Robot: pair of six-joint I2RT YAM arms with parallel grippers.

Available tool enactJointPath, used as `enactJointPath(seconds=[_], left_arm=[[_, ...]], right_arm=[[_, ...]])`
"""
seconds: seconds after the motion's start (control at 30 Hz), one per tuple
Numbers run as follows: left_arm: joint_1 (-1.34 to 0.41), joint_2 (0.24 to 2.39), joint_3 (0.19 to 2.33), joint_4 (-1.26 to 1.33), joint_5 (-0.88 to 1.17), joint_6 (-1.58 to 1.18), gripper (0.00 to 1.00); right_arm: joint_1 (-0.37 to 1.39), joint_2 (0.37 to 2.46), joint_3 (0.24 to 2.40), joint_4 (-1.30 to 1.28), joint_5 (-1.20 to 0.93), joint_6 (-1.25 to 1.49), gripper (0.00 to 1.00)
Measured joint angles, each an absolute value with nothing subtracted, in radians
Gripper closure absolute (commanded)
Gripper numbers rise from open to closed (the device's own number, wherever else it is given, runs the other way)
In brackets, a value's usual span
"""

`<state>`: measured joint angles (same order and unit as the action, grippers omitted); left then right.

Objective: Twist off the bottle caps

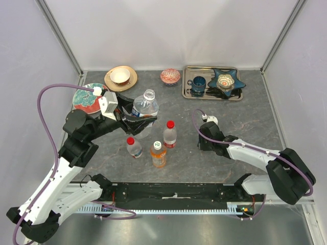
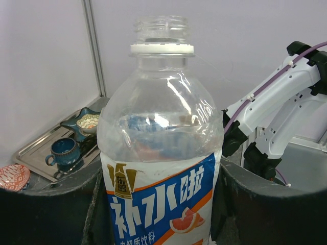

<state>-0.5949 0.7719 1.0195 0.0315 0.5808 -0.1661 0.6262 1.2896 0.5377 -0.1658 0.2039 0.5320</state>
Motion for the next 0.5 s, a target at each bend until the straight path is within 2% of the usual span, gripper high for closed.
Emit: enactJointPath(seconds=[0.03,0.13,0.2,0.23,0.33,0.5], left_arm=[[-0.595,0.772,1.019,0.031,0.580,-0.166,0.62],[-0.595,0.772,1.017,0.031,0.579,-0.166,0.61],[-0.595,0.772,1.014,0.031,0.578,-0.166,0.61],[-0.595,0.772,1.013,0.031,0.578,-0.166,0.61],[-0.595,0.772,1.008,0.031,0.578,-0.166,0.60],[-0.595,0.772,1.007,0.031,0.578,-0.166,0.60]], right_arm=[[0.626,1.290,0.537,-0.165,0.201,0.532,0.57],[0.626,1.287,0.537,-0.167,0.191,0.537,0.41],[0.626,1.274,0.537,-0.176,0.185,0.542,0.34],[0.626,1.262,0.537,-0.183,0.183,0.544,0.27],[0.626,1.208,0.542,-0.221,0.181,0.546,0.18],[0.626,1.095,0.646,-0.342,0.194,0.544,0.18]])
